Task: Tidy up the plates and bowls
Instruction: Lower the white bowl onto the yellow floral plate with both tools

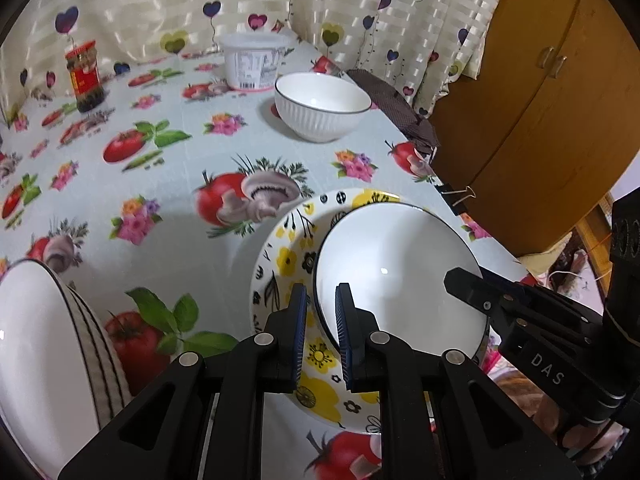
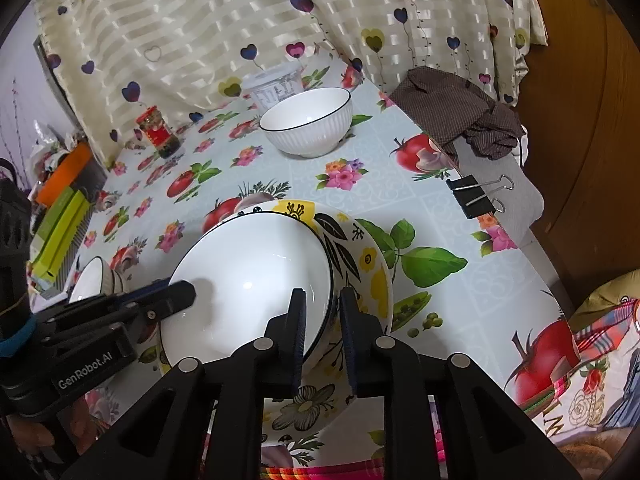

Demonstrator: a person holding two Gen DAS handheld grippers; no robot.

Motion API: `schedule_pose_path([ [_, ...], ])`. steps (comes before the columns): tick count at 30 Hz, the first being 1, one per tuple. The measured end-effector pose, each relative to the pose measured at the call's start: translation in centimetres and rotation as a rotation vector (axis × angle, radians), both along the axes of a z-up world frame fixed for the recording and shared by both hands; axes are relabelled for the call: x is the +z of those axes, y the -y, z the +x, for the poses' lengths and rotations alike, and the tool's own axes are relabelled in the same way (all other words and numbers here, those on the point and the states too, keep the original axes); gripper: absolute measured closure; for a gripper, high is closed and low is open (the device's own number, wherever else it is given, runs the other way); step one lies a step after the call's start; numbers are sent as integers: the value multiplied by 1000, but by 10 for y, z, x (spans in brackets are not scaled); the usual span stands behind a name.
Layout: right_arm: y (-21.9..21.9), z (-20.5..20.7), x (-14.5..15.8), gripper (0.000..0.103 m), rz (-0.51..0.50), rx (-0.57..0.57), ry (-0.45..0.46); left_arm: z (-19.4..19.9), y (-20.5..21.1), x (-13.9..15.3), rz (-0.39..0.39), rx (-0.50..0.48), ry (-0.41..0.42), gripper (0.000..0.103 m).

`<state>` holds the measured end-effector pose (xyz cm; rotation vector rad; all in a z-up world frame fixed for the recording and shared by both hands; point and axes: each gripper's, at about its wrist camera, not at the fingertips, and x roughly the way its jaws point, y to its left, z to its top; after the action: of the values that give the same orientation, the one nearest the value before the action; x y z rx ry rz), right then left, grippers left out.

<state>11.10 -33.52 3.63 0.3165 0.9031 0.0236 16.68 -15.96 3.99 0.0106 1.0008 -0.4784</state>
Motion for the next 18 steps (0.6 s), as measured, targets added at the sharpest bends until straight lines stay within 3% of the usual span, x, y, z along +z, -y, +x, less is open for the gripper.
schedule_pose_path([
  [18,7,8,18,59,-38,-11,66,7,1,12,-3,1,43,88],
])
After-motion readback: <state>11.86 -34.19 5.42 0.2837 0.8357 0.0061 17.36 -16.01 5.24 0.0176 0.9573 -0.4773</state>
